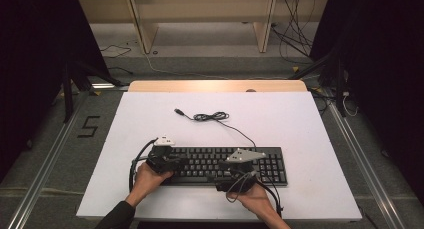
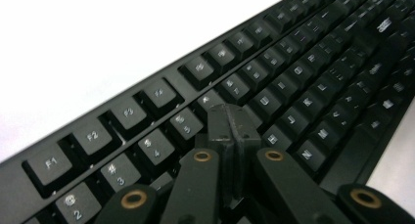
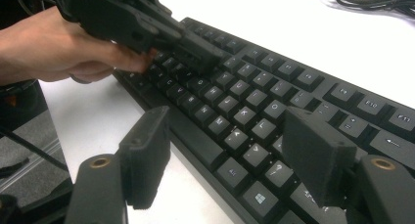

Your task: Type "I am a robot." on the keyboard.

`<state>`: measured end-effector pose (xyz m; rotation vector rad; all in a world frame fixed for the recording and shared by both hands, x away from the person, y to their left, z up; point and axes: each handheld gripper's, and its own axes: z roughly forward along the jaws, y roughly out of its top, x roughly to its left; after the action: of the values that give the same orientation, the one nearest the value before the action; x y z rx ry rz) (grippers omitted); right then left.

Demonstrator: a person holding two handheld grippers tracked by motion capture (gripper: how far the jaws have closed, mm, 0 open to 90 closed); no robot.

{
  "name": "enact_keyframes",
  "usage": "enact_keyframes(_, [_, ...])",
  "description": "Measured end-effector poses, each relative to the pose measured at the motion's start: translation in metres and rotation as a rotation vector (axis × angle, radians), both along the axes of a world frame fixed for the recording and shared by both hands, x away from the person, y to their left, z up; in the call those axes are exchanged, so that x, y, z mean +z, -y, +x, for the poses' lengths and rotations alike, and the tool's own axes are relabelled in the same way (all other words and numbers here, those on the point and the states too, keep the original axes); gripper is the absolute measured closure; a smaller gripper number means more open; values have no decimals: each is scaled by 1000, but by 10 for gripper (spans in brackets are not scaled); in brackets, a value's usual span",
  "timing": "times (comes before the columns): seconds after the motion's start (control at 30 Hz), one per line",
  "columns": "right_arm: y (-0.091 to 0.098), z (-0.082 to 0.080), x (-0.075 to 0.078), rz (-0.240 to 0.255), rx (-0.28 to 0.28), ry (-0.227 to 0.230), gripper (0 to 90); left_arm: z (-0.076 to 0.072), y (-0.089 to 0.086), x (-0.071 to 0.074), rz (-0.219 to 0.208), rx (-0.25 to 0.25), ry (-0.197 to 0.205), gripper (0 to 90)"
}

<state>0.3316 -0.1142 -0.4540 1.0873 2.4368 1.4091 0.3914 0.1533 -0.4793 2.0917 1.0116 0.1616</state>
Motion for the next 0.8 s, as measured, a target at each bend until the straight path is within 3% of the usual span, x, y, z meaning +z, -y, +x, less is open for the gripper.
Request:
enact_keyframes(0.17, [0, -1, 0, 0, 0, 3, 359, 0, 0, -1, -17, 15, -9, 892])
enact_keyframes(0.3, [1, -1, 0, 1, -3, 7, 359, -1, 1, 1, 1, 11, 4, 890])
enact_keyframes(0.4, [2, 0, 1, 4, -5, 7, 359, -2, -1, 3, -24, 16, 9, 881])
enact_keyframes(0.67, [3, 1, 1, 6, -16, 13, 363, -9, -12, 16, -105, 43, 25, 749])
enact_keyframes(0.8, [4, 3, 0, -9, -30, 16, 405, -16, -20, 21, -147, 49, 20, 602])
